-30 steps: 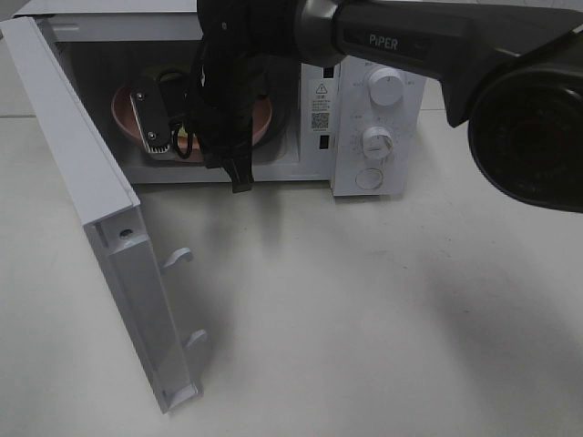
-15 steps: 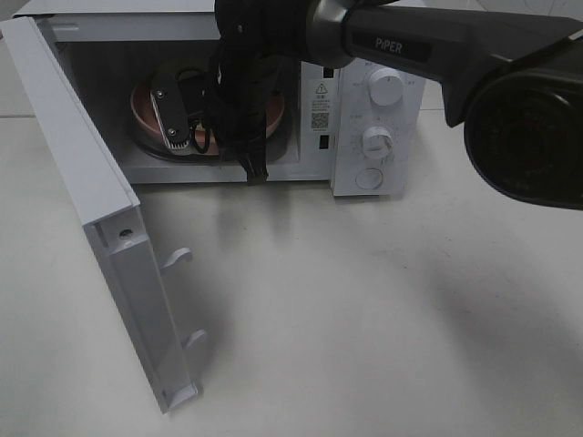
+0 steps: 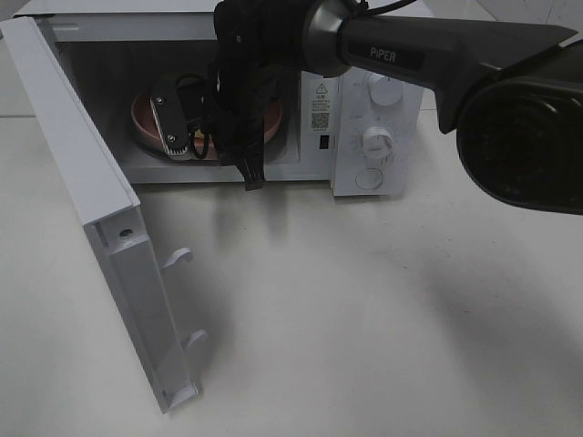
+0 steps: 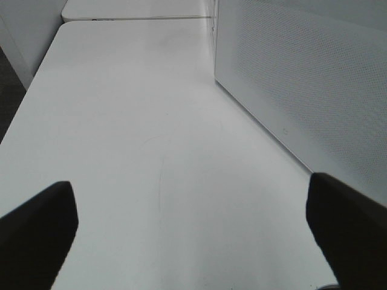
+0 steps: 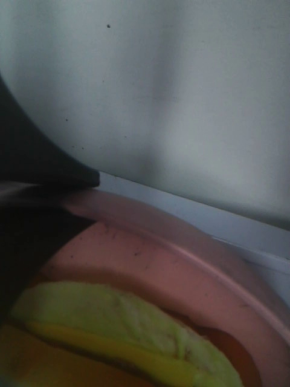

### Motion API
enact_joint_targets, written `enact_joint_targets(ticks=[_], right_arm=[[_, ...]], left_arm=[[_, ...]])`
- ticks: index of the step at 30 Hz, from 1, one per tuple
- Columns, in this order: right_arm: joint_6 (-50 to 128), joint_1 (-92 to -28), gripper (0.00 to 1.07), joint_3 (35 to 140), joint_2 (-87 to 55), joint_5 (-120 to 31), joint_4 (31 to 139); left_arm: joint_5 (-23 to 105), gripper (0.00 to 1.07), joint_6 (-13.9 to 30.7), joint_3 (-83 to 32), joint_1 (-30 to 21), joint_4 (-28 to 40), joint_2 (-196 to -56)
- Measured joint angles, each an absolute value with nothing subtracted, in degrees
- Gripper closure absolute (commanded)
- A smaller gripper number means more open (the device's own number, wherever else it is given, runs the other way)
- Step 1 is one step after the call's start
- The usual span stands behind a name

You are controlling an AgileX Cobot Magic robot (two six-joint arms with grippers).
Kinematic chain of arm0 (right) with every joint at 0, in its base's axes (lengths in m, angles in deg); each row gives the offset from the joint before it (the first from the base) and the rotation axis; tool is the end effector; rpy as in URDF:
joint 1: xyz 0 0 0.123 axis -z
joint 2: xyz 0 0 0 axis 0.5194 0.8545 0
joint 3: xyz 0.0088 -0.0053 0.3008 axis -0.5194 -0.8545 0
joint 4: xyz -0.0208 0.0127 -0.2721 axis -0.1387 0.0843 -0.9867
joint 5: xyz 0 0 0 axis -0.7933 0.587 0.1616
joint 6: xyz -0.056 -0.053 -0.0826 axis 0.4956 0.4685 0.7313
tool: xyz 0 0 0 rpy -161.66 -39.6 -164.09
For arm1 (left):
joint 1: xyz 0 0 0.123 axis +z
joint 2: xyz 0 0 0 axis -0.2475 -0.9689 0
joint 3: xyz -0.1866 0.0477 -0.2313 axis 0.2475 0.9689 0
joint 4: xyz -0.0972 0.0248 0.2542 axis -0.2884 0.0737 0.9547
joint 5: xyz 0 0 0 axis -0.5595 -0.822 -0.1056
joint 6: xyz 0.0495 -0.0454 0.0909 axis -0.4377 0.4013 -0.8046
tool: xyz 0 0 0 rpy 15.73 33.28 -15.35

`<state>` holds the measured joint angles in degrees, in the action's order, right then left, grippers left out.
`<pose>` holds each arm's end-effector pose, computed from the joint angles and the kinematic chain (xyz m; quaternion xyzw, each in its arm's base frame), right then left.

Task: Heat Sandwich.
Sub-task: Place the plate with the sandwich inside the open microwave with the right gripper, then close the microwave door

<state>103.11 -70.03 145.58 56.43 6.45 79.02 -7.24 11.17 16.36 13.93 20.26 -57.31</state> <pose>0.4639 0.3613 0.1570 -0.7866 0.5508 -0.1151 0.2544 0.0187 -0.0010 0.2786 0.0106 0.8472 -0.0016 0.5312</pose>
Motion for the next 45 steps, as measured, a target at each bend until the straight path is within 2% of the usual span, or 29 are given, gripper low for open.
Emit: enact_joint_targets(ticks=[4, 5, 7, 8, 11, 12, 18, 21, 25, 45], right_arm=[[101.57, -70.03, 0.83, 145.58, 56.43, 4.91, 78.05], [101.57, -70.03, 0.83, 145.58, 56.43, 4.91, 78.05], [100.71, -70.03, 0.76, 145.58, 56.43, 4.62, 77.82], [100.54, -70.03, 0.69, 145.58, 56.43, 4.45, 77.76], [99.85, -70.03, 0.63, 145.58, 56.43, 4.22, 77.7], [98.7, -70.03, 0.57, 145.58, 56.43, 4.05, 77.7], [97.44, -70.03, 0.44, 144.6, 56.25, 3.7, 77.7], [96.35, -70.03, 0.34, 141.51, 55.22, 2.04, 77.7], [94.75, -70.03, 0.27, 137.84, 53.22, -1.34, 77.59], [90.22, -70.03, 0.31, 118.59, 41.01, -13.83, 71.69]], left_arm=[[-7.24, 0.09, 11.17, 16.36, 13.93, 20.26, -57.31], [-7.24, 0.09, 11.17, 16.36, 13.93, 20.26, -57.31], [-7.24, 0.09, 11.17, 16.36, 13.93, 20.26, -57.31], [-7.24, 0.09, 11.17, 16.36, 13.93, 20.26, -57.31], [-7.24, 0.09, 11.17, 16.36, 13.93, 20.26, -57.31], [-7.24, 0.09, 11.17, 16.36, 13.93, 20.26, -57.31], [-7.24, 0.09, 11.17, 16.36, 13.93, 20.26, -57.31], [-7.24, 0.09, 11.17, 16.36, 13.93, 20.26, -57.31], [-7.24, 0.09, 11.17, 16.36, 13.93, 20.26, -57.31], [-7.24, 0.09, 11.17, 16.36, 13.93, 20.26, -57.31]])
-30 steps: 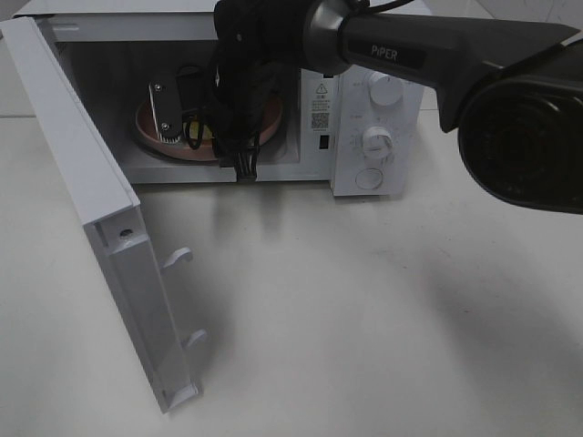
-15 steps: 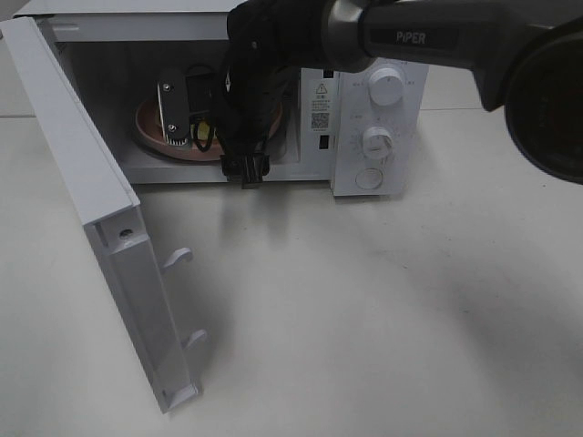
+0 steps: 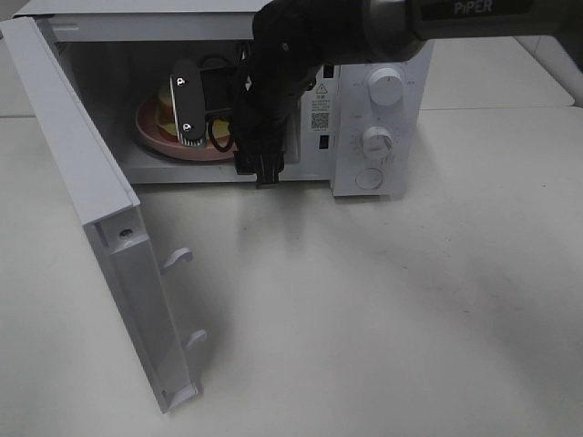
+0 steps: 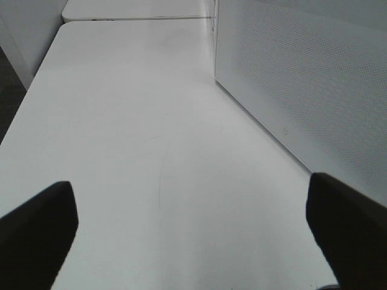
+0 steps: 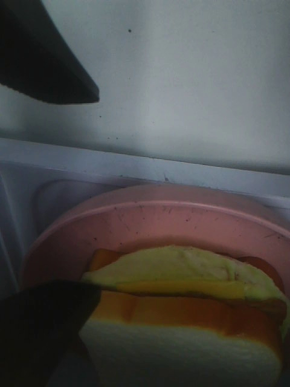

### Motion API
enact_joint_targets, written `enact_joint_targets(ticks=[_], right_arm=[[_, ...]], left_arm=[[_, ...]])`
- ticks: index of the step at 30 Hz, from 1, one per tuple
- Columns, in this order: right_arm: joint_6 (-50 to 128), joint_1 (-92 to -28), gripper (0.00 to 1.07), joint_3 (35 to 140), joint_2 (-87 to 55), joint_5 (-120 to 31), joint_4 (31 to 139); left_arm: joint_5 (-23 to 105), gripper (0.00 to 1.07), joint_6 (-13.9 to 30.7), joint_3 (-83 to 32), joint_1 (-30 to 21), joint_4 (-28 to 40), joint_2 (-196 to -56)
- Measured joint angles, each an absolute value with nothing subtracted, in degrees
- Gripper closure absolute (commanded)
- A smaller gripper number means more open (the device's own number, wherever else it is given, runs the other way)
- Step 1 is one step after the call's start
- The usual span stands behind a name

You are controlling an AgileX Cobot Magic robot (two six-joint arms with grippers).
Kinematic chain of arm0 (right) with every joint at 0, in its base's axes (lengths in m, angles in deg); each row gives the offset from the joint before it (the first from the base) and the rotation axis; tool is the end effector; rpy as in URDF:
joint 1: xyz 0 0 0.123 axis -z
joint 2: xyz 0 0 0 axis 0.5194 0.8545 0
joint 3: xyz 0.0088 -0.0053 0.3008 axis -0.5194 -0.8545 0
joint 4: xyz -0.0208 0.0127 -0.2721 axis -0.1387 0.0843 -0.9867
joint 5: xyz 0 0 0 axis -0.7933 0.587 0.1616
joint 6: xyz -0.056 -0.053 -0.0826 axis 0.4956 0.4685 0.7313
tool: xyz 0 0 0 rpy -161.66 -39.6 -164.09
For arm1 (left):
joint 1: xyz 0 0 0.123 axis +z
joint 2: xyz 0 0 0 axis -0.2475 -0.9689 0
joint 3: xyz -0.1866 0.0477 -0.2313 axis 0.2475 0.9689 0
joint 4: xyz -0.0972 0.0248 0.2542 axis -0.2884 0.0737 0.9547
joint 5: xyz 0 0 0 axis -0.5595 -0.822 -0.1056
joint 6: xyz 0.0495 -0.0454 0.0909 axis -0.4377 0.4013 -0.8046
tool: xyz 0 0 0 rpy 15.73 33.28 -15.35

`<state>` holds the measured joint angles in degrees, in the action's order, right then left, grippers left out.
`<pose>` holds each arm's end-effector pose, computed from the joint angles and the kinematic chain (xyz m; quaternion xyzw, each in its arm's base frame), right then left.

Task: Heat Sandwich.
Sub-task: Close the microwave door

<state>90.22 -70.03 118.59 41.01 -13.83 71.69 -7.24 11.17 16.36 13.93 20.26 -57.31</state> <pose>0.4285 0.3285 0.1765 -0.7357 0.5762 -0.1351 0.3294 0.0187 -0.0010 0.2786 0.0106 0.8472 -0.0016 0.5312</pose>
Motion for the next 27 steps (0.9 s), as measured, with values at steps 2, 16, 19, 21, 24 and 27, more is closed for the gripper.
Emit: enact_joint_targets(ticks=[2, 16, 19, 21, 24, 27], right_arm=[[90.16, -70.03, 0.31, 116.81, 40.04, -14.69, 71.69], [90.05, -70.03, 0.31, 105.87, 32.19, -16.92, 72.09], [89.88, -70.03, 0.31, 104.04, 30.76, -17.04, 72.09], [89.31, -70.03, 0.31, 102.15, 29.15, -17.04, 72.09], [88.56, -70.03, 0.31, 100.94, 27.89, -17.04, 72.09], [87.07, -70.03, 0.31, 99.34, 26.17, -17.04, 72.15]], left_arm=[[-7.24, 0.09, 11.17, 16.36, 13.93, 20.26, -57.31], [-7.24, 0.09, 11.17, 16.36, 13.93, 20.26, -57.31], [-7.24, 0.09, 11.17, 16.36, 13.93, 20.26, -57.31], [-7.24, 0.09, 11.17, 16.36, 13.93, 20.26, -57.31], [-7.24, 0.09, 11.17, 16.36, 13.93, 20.26, -57.31], [-7.24, 0.09, 11.17, 16.36, 13.93, 20.26, -57.31]])
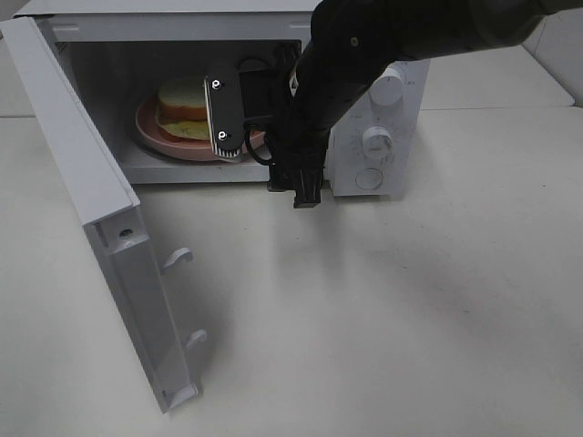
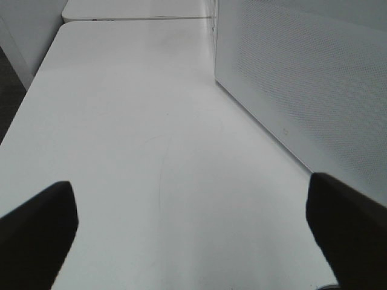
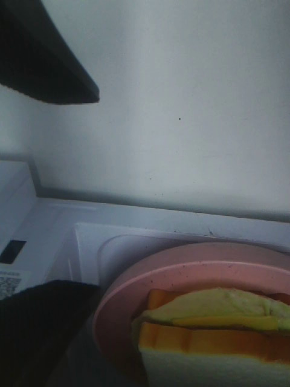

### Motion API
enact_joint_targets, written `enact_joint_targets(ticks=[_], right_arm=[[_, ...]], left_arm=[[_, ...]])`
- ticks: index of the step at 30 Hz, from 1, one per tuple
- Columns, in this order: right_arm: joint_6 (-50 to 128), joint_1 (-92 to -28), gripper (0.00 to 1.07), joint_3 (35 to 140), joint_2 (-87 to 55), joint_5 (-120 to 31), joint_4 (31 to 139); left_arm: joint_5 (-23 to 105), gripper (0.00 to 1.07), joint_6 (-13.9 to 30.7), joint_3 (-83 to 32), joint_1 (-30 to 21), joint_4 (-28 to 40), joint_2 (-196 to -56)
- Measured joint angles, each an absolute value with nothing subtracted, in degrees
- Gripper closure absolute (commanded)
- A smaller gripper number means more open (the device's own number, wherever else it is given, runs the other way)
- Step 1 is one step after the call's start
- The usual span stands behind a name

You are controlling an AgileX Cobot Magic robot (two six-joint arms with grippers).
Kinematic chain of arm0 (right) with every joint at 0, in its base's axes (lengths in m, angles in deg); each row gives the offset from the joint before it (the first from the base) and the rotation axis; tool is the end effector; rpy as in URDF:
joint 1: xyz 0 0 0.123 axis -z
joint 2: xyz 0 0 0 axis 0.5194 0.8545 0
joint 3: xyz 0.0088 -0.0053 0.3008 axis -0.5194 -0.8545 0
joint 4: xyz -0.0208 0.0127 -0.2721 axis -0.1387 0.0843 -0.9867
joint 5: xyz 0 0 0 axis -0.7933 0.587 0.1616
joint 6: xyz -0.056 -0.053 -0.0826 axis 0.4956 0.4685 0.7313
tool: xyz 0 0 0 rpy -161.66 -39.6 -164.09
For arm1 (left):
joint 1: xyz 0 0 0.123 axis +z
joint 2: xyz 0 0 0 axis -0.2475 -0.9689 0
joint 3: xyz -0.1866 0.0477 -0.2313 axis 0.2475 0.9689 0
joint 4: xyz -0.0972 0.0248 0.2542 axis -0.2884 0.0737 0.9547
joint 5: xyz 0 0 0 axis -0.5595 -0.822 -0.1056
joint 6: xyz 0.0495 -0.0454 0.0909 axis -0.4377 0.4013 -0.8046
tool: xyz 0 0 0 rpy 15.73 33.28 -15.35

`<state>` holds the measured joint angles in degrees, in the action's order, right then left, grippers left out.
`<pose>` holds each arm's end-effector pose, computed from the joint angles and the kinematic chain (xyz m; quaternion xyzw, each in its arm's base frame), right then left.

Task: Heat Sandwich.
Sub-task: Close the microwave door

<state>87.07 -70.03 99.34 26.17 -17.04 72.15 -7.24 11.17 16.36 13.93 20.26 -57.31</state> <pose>0.3712 0.2847 0.2002 -0.7243 0.5971 -0.1168 0.3244 0.0187 -0.0010 0.2786 0.0106 0.8472 -0.0016 0.5312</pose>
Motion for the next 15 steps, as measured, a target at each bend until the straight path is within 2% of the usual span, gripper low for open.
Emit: enact_joint_targets(ticks=[15], right_arm=[[82.32, -70.03, 0.31, 90.4, 17.18, -16.98, 72.15]], left_arm=[[-7.24, 0.09, 11.17, 16.36, 13.93, 20.26, -57.31]])
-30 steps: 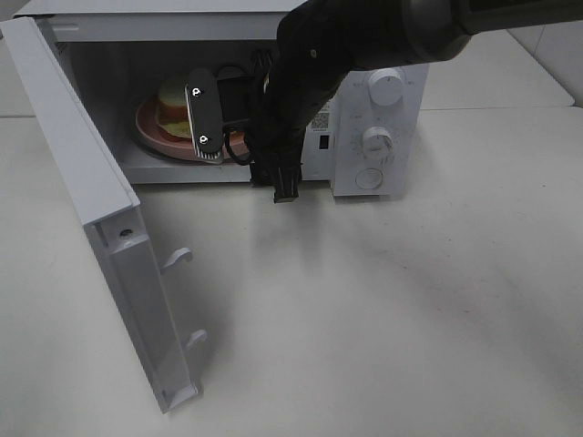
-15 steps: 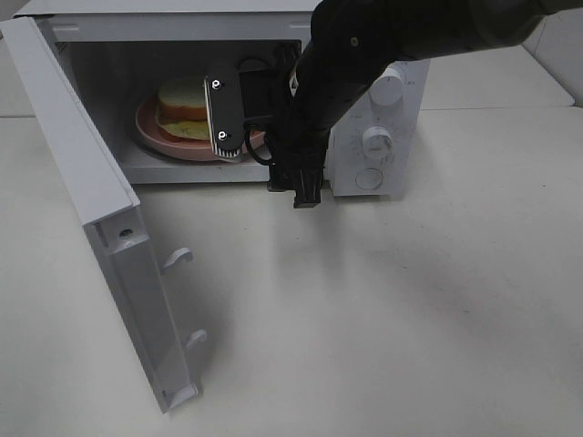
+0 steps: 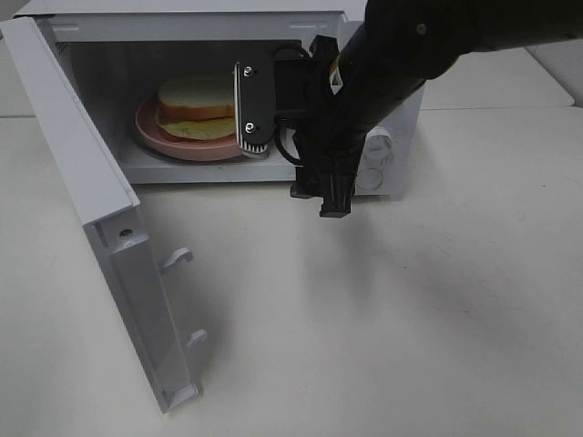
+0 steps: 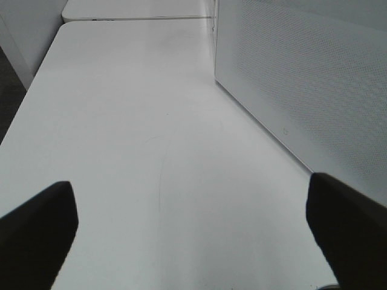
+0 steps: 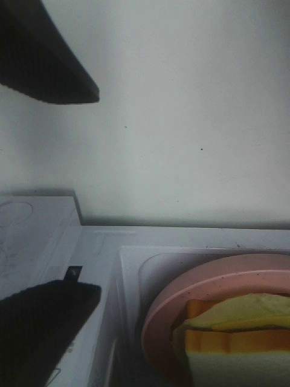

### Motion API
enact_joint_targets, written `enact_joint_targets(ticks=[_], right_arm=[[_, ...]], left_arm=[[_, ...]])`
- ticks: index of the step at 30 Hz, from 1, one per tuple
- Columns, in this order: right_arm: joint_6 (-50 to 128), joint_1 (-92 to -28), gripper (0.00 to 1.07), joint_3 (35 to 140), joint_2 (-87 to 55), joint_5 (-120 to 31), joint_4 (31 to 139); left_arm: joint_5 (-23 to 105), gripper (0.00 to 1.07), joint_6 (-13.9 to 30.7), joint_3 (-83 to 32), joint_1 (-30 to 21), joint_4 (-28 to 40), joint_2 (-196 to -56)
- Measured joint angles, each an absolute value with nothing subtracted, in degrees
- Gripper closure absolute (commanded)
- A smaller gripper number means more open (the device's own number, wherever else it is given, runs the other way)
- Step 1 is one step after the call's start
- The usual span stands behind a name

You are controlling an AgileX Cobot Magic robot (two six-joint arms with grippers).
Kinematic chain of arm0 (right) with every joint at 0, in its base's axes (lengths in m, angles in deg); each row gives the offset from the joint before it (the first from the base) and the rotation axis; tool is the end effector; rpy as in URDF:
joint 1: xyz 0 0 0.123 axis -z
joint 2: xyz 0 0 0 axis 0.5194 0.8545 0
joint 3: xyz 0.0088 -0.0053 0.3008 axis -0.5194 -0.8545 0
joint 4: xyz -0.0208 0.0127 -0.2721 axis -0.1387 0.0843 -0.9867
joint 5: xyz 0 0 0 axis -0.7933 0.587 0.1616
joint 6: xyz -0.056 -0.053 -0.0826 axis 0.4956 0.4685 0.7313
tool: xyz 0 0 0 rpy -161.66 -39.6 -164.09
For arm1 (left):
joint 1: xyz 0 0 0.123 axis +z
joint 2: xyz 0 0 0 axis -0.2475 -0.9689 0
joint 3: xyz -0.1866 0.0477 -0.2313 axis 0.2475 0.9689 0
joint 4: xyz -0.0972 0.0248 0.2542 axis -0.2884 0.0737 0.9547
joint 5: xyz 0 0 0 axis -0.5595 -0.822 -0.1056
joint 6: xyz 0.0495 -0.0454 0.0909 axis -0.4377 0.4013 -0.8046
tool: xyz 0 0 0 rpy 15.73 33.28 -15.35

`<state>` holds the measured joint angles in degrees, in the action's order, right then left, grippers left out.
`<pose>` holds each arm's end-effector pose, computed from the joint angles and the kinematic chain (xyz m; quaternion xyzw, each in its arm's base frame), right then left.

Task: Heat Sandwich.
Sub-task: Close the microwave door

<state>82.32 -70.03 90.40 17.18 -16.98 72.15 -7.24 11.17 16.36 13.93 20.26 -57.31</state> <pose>0.3375 0.2577 0.2193 -0.6989 0.6267 -0.1033 0.3289 0.0187 -0.0010 0.2786 0.0106 0.8472 -0.0016 0.5312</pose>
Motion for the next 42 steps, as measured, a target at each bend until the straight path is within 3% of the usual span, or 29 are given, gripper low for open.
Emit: enact_joint_targets(ticks=[24, 42], right_arm=[[66.85, -70.03, 0.31, 78.2, 2.28, -15.26, 72.03], [48.11, -70.03, 0.31, 75.91, -8.2, -6.15, 72.09]], left_arm=[[-7.24, 0.09, 11.17, 16.36, 13.93, 20.26, -57.31], [-7.24, 0.09, 11.17, 16.36, 13.93, 20.26, -57.31]])
